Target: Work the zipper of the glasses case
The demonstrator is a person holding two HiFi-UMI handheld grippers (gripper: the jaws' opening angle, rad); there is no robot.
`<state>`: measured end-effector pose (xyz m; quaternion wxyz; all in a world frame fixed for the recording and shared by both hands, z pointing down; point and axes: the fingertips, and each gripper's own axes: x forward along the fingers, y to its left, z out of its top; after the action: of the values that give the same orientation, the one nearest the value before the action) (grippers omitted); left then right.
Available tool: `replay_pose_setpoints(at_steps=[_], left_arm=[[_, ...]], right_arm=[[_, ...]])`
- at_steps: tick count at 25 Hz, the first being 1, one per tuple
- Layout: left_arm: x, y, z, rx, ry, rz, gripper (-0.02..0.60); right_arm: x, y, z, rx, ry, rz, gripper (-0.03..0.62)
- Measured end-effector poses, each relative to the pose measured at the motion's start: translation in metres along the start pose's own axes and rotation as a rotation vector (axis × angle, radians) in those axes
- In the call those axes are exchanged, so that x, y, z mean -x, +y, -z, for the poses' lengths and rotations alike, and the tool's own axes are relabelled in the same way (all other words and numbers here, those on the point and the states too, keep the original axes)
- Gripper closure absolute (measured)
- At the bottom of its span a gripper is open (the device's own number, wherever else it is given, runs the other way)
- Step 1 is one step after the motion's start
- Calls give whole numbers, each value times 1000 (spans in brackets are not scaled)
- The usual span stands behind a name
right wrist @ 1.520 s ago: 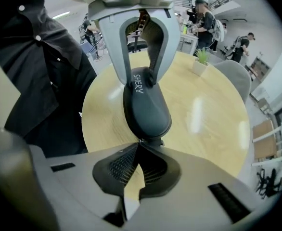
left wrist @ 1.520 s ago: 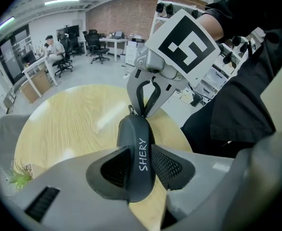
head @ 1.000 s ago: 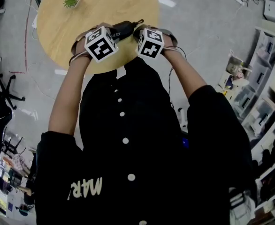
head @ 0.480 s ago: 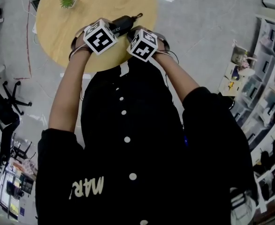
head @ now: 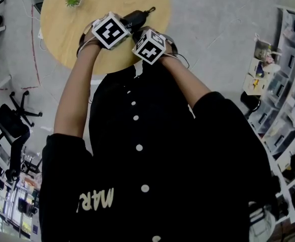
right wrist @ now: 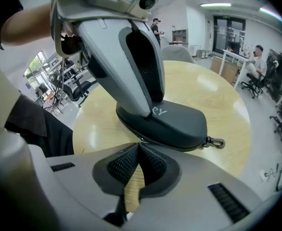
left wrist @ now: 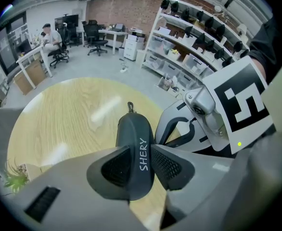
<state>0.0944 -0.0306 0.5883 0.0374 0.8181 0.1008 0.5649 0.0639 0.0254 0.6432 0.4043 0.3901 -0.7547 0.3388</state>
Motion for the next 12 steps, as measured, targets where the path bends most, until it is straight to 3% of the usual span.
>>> replay_pose_setpoints(at_steps=[3, 12], left_arm=[[-1, -3, 1, 6, 9, 22, 445], [2, 2, 0, -9, 2, -29, 445]], right_arm=[[-3, 5, -2, -34, -10, 10, 586], [-12, 27, -13, -134, -45, 35, 586]])
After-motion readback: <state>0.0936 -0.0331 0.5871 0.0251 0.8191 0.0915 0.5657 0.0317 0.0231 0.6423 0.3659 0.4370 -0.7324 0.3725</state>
